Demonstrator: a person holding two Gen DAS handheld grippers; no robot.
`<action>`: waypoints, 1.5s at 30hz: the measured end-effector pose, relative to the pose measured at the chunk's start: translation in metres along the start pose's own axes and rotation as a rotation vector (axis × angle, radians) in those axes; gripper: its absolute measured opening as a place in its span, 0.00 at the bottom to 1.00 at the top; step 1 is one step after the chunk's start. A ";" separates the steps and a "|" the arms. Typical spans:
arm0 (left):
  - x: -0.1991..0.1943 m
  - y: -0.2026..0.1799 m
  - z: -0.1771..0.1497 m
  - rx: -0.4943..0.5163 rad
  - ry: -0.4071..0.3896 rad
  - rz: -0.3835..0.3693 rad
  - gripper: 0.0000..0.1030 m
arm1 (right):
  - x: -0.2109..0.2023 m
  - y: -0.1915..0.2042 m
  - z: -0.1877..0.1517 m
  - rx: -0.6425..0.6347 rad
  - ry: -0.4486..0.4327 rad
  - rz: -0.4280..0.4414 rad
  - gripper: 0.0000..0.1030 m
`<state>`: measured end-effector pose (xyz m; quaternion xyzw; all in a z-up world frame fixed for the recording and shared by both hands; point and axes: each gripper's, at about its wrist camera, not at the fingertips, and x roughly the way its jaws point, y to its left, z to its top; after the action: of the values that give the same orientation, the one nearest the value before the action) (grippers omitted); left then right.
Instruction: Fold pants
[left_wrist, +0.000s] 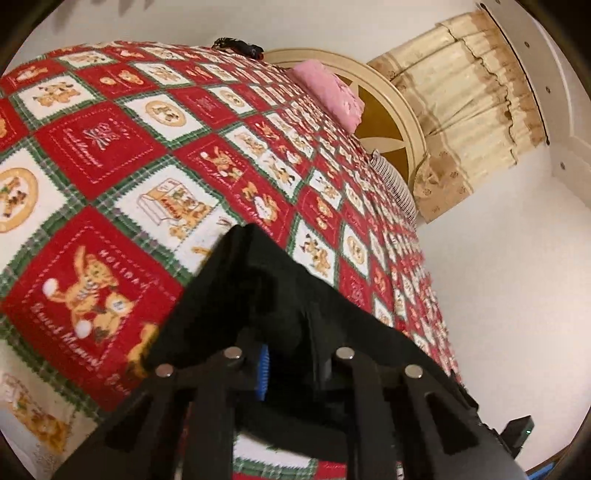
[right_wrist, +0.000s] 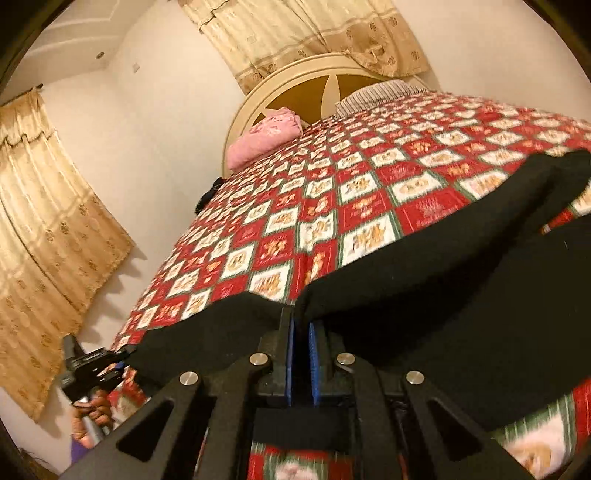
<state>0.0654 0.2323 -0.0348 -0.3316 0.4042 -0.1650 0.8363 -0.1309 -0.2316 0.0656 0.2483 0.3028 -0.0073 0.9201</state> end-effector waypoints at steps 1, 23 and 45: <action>0.000 0.000 -0.001 0.019 0.001 0.020 0.18 | -0.002 0.001 -0.007 -0.013 0.013 -0.016 0.07; -0.003 0.000 0.002 0.200 0.021 0.259 0.18 | 0.018 -0.011 -0.056 0.011 0.149 -0.083 0.07; 0.007 -0.070 -0.039 0.518 -0.104 0.391 0.55 | 0.045 0.025 0.025 -0.073 0.067 0.170 0.62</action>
<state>0.0381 0.1613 -0.0079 -0.0318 0.3615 -0.0817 0.9282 -0.0765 -0.2148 0.0694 0.2393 0.3113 0.0900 0.9153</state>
